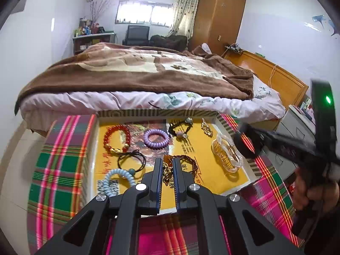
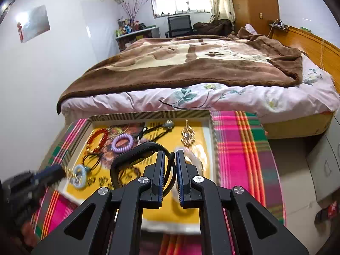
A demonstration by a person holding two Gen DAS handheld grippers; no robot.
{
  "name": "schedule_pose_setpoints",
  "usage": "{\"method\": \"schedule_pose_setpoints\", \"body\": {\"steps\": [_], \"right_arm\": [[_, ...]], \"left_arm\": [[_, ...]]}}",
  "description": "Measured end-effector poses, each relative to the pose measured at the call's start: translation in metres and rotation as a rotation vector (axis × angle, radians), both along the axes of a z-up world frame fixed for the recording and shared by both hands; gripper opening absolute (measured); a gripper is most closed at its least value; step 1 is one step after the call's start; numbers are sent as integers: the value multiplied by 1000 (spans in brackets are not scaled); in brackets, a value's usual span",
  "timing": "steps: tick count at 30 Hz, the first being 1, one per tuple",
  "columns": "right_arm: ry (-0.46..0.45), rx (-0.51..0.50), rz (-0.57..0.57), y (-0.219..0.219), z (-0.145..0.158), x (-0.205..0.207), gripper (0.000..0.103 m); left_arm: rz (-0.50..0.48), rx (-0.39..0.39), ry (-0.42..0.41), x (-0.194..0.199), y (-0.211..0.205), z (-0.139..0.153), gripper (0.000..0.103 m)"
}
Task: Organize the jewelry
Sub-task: 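Carry the wristband and gold brooch over the yellow box with both grippers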
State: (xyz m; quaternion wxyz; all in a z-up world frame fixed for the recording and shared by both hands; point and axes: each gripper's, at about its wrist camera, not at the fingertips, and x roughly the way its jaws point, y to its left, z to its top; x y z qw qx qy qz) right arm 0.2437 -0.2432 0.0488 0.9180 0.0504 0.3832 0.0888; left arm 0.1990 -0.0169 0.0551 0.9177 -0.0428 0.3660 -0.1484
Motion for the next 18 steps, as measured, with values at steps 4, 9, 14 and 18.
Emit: {"method": "schedule_pose_setpoints", "body": {"steps": [4,9,14,18], "right_arm": [[42,-19,0,9,-10,29,11],[102,-57,26,21,-27,55,11],[153,-100,38,27,-43,73,11],[181,-125,48,29,-51,81,11]], "left_arm": [[4,-2,28,12,-3,-14,9],[15,9,58,25,-4,-31,9],[11,15,85,32,-6,-42,9],[11,29,93,36,-9,-48,9]]}}
